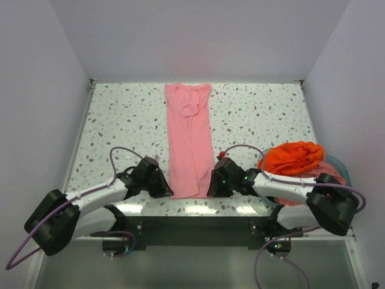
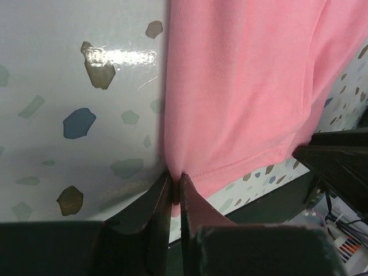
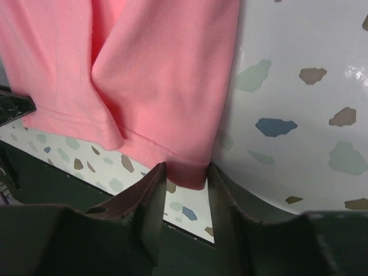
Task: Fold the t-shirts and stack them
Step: Fold the tshirt
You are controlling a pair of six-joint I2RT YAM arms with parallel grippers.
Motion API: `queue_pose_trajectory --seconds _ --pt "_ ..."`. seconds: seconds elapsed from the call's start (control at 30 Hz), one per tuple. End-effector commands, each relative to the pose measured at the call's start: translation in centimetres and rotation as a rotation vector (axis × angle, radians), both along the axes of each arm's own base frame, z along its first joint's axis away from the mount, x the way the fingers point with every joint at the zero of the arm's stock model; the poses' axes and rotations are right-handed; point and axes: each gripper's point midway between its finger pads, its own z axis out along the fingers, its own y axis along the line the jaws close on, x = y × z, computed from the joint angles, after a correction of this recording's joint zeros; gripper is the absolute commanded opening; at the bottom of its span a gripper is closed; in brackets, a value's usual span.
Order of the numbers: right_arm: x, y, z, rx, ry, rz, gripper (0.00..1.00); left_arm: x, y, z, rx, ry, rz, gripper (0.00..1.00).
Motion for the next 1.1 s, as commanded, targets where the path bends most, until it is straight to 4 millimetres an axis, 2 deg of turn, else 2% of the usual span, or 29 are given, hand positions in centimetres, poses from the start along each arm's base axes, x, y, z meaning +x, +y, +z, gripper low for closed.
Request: queue_pose_trajectory --seconds 0.0,0.07,0.13,0.17,0.27,0.43,0.53,0.57,0.6,0.63,0.73,0.8,0.93,0.97,1.0,1.07 --pt "0.7 0.3 -0.6 0.003 0.005 -0.050 0.37 -0.4 1.1 -1.2 0.052 0.000 0.019 0.15" --pt "0.6 0.4 -0.7 0.007 0.010 -0.047 0.32 -0.3 0.9 -1.1 0.045 -0.003 0.018 0.07" --pt "0.5 0.4 -0.9 0.009 0.013 -0.043 0.18 -0.4 0.8 -1.3 0.044 0.000 0.014 0.00" --pt "0.5 0.4 -0.8 0.006 0.009 -0.042 0.11 -0.4 0.7 -1.2 0.042 0.000 0.013 0.00" --pt "0.5 0.4 -0.4 0.008 -0.001 -0.025 0.00 -0.5 0.5 -0.9 0.041 -0.005 0.005 0.00" --pt "0.9 0.3 1.6 0.024 -0.043 -0.022 0.00 0.5 -0.1 1.4 0.001 -0.060 0.015 0.00" --pt "1.9 0.2 3.3 0.014 -0.094 -0.029 0.00 1.5 -0.7 2.8 0.001 -0.085 0.013 0.00" --pt "2.5 0.5 4.3 0.017 -0.121 -0.025 0.00 2.3 -1.2 3.9 -0.011 -0.104 0.011 0.00" --pt "2.6 0.2 4.5 -0.004 -0.126 -0.026 0.00 2.6 -1.4 3.7 0.003 -0.100 0.002 0.00" --pt "3.5 0.5 5.4 0.004 -0.146 -0.039 0.00 2.9 -1.8 4.1 -0.003 -0.105 -0.008 0.00" --pt "5.1 0.5 6.4 0.008 -0.165 -0.049 0.00 4.6 -2.9 5.3 0.002 -0.135 -0.018 0.00" --pt "7.1 1.0 7.7 0.025 -0.186 -0.068 0.00 6.2 -3.7 6.5 -0.002 -0.170 -0.015 0.00" --pt "10.9 1.9 9.6 0.028 -0.253 -0.093 0.00 10.0 -4.0 8.5 -0.016 -0.225 0.033 0.00" --pt "12.4 2.2 10.8 0.039 -0.282 -0.102 0.00 11.0 -4.2 9.1 -0.024 -0.241 0.039 0.00" --pt "13.2 2.4 10.2 0.024 -0.272 -0.103 0.00 11.9 -4.3 9.4 -0.029 -0.259 0.043 0.00" --pt "15.5 2.7 11.4 0.034 -0.303 -0.117 0.00 14.1 -4.0 10.1 -0.032 -0.282 0.070 0.00"
